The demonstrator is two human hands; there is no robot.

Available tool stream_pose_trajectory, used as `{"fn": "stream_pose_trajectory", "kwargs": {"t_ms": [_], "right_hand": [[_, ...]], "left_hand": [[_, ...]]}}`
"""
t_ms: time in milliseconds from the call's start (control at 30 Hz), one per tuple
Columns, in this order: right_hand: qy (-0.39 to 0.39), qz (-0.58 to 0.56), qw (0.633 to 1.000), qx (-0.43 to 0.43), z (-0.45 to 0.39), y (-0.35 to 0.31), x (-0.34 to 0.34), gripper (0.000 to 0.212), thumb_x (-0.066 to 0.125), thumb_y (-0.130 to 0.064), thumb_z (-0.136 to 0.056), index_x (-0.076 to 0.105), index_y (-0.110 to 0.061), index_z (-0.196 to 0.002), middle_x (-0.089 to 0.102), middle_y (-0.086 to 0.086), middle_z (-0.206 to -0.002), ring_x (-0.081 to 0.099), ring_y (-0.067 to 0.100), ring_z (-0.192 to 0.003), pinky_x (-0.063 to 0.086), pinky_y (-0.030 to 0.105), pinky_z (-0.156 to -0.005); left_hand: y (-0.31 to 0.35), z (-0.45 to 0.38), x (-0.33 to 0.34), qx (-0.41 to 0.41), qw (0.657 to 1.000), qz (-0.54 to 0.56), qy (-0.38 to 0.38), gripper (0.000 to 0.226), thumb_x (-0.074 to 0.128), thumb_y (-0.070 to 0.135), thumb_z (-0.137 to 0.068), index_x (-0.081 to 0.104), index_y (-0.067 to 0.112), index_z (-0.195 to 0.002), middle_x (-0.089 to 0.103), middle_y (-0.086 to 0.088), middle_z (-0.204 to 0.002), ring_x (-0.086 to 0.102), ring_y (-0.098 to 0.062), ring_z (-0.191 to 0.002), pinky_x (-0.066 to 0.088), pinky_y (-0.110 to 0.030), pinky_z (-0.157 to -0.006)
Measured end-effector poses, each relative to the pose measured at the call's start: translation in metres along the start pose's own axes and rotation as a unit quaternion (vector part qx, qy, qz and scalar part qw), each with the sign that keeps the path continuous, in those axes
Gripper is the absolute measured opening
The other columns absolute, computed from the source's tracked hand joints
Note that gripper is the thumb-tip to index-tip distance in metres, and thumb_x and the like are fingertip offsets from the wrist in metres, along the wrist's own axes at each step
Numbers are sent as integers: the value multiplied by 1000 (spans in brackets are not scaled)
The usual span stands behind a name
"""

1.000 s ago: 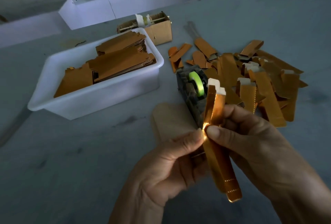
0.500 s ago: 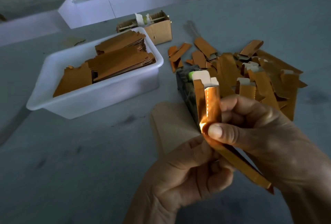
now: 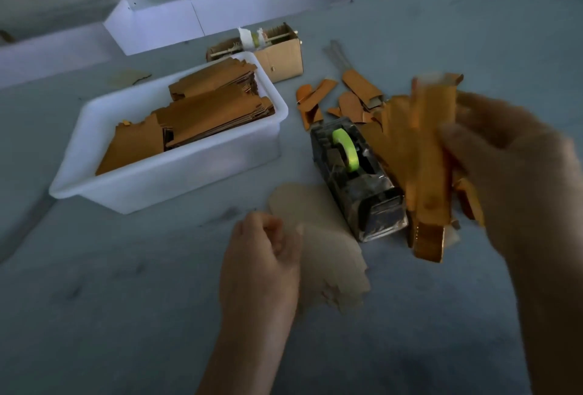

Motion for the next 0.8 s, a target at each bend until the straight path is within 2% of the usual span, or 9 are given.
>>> {"fn": "stream_pose_trajectory", "kwargs": {"t_ms": [67,100,200,333,433,567,667,733,800], "right_hand": [[91,20,996,8,-12,4,-13,34,60,-37,-80,55,-56,-108,61,-31,-86,63,2,-91,56,43,-78],[115,21,993,21,-13,9,-17,41,59,-41,-77,52,-51,-116,60,-30,-95,62,5,-100,54,47,-83],[111,30,993,28,1,23,-14,37,54,-51,-73,53,-54,-109,62,-27,-98,63,5,-97,55,46,-77],[46,-12,999,12,19,34,-5,14,55,-46,-78,59,-56,-88,65,-29,-87,66,-3,-77,51,24,-62],[50,-48,998,13,18,41,-14,23,53,-24,-91,62,-46,-89,68,-24,-90,67,-1,-83,53,25,-67],[26,-67,997,-7,19,32,-22,16,53,-28,-87,65,-38,-91,71,-13,-93,68,8,-87,57,20,-69],[-21,-74,997,-5,29,24,-17,7,60,-37,-87,67,-37,-85,71,-10,-88,69,9,-83,58,24,-67],[-37,-75,996,-7,41,13,-9,19,54,-49,-74,67,-39,-83,71,-13,-87,69,6,-81,58,23,-62],[-84,-69,994,-4,53,-1,4,31,52,-52,-66,66,-34,-86,72,-14,-85,68,3,-76,56,20,-54]], "left_hand": [[-1,-3,2,5,997,-76,15,41,70,50,-75,50,21,-95,54,-1,-98,55,-21,-94,44,-33,-79],[-3,-4,4,-8,997,-76,4,45,72,51,-73,49,20,-97,55,-2,-100,55,-24,-97,46,-37,-81],[-7,-11,10,-48,998,-34,-30,44,79,45,-70,44,26,-89,60,1,-92,58,-20,-90,43,-32,-72],[-13,-19,9,-73,996,43,-24,45,86,31,-67,44,29,-85,59,10,-77,59,-12,-74,42,-21,-60],[-25,-22,3,-88,992,93,-2,32,86,23,-65,57,23,-78,65,5,-70,65,-17,-72,53,-36,-69],[-37,-23,-5,-93,986,136,-28,18,81,21,-71,65,15,-69,67,-10,-67,61,-27,-65,51,-51,-70],[-32,-21,-16,-57,985,157,-31,14,76,23,-78,67,18,-69,65,1,-59,53,-14,-56,44,-40,-60],[-19,-16,-26,-39,978,201,-44,12,74,26,-79,67,22,-70,62,8,-55,49,-2,-50,40,-27,-56],[-5,-11,-32,-30,966,244,-80,18,75,36,-72,68,19,-72,64,6,-60,51,-2,-54,41,-24,-58]]}}
Point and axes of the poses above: each hand's wrist, its own z-axis away from the middle knuckle, its own x-axis out of the palm, y = z × x, the point moved 4 cm from there along -z, towards the middle knuckle
